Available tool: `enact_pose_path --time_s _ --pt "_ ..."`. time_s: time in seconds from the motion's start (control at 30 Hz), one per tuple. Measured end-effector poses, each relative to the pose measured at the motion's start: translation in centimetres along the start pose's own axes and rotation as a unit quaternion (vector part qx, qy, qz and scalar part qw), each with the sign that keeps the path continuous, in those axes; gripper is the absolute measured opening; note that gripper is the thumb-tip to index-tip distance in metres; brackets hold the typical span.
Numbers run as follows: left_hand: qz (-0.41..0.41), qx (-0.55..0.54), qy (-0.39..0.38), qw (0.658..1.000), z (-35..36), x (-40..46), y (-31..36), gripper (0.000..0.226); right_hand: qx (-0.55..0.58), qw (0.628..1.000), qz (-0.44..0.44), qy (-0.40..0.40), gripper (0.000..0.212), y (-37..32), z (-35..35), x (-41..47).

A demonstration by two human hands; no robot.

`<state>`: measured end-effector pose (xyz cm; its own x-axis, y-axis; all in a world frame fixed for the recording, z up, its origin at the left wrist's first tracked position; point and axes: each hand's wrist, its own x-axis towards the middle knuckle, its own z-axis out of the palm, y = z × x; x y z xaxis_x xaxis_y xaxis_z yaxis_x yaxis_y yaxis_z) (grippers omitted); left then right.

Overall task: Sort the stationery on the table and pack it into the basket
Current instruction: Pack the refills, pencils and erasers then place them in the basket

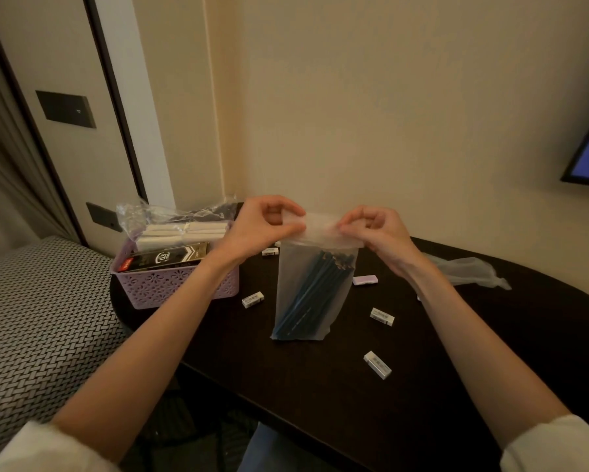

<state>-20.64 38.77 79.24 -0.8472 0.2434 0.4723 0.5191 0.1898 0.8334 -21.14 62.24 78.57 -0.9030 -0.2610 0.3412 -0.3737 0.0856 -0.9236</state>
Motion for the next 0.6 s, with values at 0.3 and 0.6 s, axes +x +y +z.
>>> enact_pose_path --time_s 0.3,0.6 --pt "0.044 -0.002 0.038 0.998 1.2 0.4 -0.7 0.036 0.016 0.997 0.071 -0.010 0.052 0.5 -0.2 -0.4" --pt "-0.007 0.038 -0.036 0.999 1.4 -0.6 -2.0 0.027 -0.083 0.996 0.032 0.020 0.010 0.5 0.3 -0.6"
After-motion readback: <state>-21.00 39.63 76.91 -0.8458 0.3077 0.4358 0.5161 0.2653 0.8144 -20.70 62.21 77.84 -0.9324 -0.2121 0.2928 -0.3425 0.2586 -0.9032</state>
